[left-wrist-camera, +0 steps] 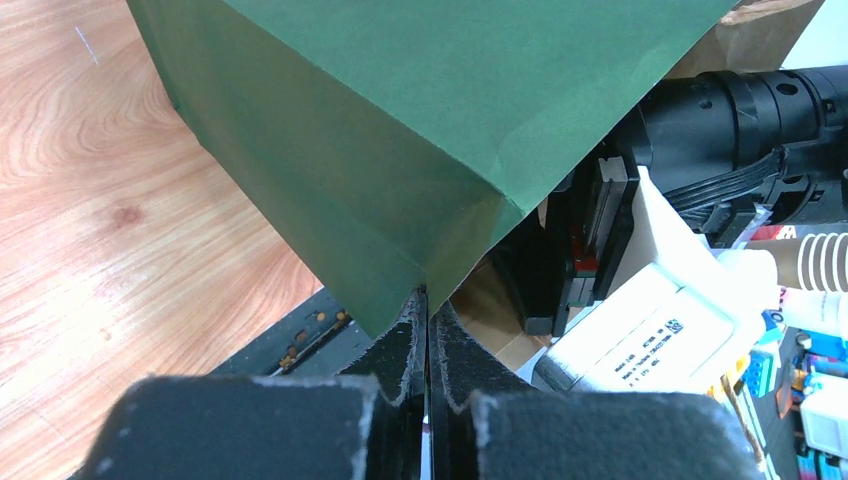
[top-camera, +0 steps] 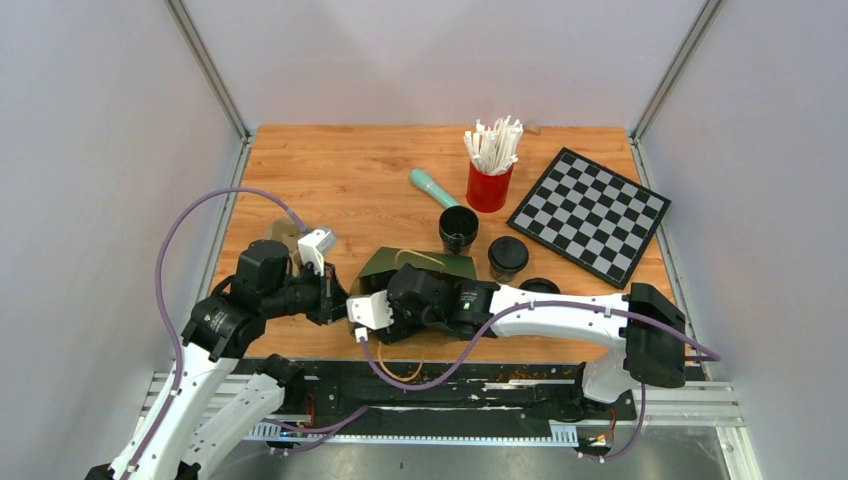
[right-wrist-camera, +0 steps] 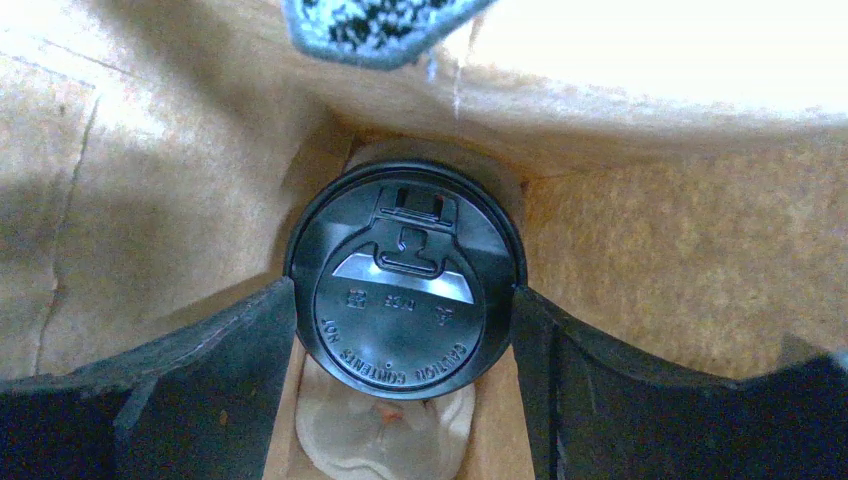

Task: Pack the takeout coffee

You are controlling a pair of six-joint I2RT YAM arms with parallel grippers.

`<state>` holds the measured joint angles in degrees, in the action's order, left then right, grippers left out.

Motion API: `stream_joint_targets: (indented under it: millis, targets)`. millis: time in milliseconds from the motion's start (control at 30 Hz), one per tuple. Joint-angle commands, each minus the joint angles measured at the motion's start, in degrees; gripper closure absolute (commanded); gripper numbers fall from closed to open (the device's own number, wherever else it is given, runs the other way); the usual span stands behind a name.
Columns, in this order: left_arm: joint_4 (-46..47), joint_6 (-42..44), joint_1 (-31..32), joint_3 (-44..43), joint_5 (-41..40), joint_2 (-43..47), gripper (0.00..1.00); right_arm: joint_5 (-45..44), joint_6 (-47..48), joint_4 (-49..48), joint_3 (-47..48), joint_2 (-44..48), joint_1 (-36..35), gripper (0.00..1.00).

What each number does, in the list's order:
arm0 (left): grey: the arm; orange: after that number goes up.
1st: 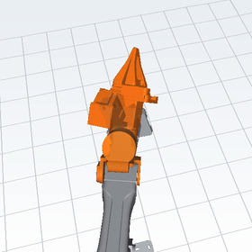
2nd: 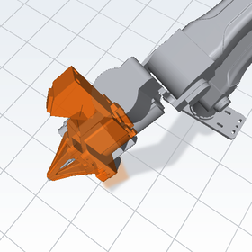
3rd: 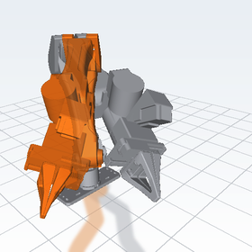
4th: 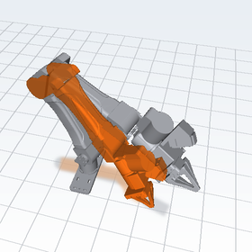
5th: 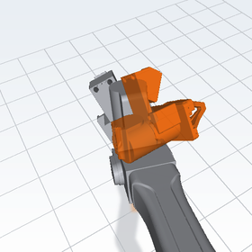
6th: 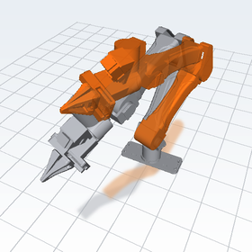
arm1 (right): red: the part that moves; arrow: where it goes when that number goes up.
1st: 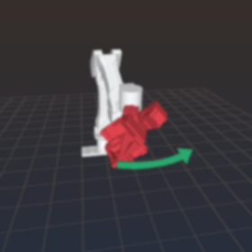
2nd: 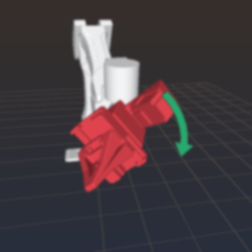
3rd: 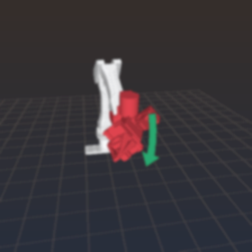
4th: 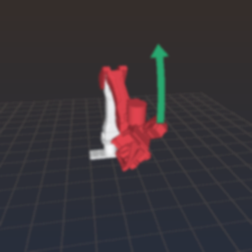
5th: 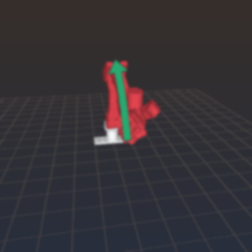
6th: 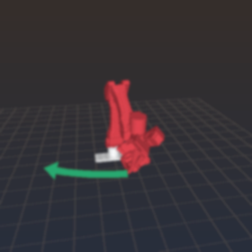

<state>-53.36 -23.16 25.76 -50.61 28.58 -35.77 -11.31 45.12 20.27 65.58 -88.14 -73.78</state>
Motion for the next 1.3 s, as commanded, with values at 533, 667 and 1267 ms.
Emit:
stream_joint_targets:
  millis: [533, 667, 1267]
  targets:
    - [1.7, -1.7, -0.1, 0.1, 1.7, -0.3, 1.0, -4.2, -2.4, -3.6, -1.1, -3.5, 0.9, 0.32]
    - [1.6, -2.0, -0.1, 0.2, 1.9, -0.2, 1.0, -4.6, -2.8, -3.9, -1.6, -3.9, 1.1, 0.32]
    - [2.2, -3.5, -0.1, 1.2, 1.7, 0.6, 1.0, -5.2, -4.7, -4.8, -2.4, -5.3, 2.2, 0.32]
